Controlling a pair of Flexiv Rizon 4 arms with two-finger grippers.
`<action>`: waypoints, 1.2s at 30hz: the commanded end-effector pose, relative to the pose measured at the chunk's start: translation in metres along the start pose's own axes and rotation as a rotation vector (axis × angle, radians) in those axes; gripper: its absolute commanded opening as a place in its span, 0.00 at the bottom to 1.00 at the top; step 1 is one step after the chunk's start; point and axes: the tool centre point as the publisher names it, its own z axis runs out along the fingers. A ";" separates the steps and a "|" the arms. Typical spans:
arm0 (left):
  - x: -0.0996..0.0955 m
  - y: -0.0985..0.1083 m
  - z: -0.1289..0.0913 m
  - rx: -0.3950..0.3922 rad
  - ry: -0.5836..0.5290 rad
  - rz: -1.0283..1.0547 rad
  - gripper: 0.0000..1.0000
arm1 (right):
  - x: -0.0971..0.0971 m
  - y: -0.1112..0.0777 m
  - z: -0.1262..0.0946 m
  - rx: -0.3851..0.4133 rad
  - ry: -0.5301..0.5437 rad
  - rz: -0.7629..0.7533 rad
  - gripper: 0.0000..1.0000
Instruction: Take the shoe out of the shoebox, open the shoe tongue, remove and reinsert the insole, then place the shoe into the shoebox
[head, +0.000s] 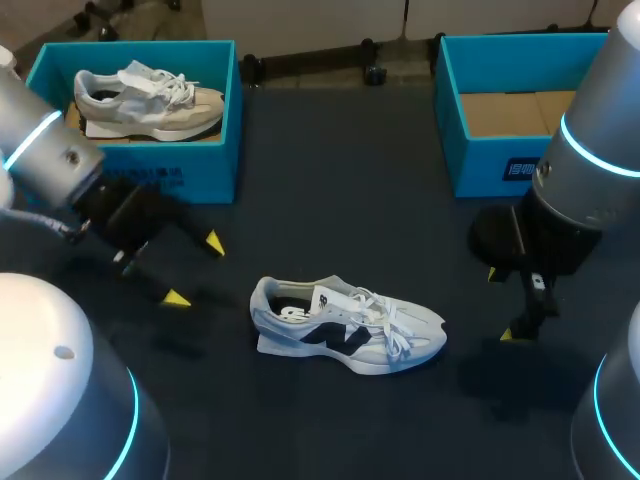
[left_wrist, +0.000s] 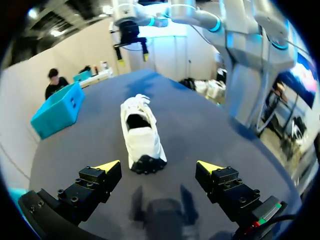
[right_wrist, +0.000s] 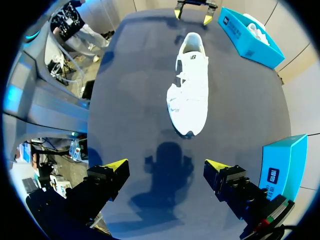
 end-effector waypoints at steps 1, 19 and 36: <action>0.014 0.007 0.004 0.024 -0.097 -0.027 1.00 | 0.000 0.000 0.002 0.000 -0.001 0.000 1.00; 0.011 0.040 0.015 0.172 -0.082 -0.177 1.00 | 0.000 0.000 0.002 0.000 -0.001 0.000 1.00; 0.030 0.071 0.030 0.309 -0.018 -0.124 1.00 | 0.000 0.000 0.002 0.000 -0.001 0.000 1.00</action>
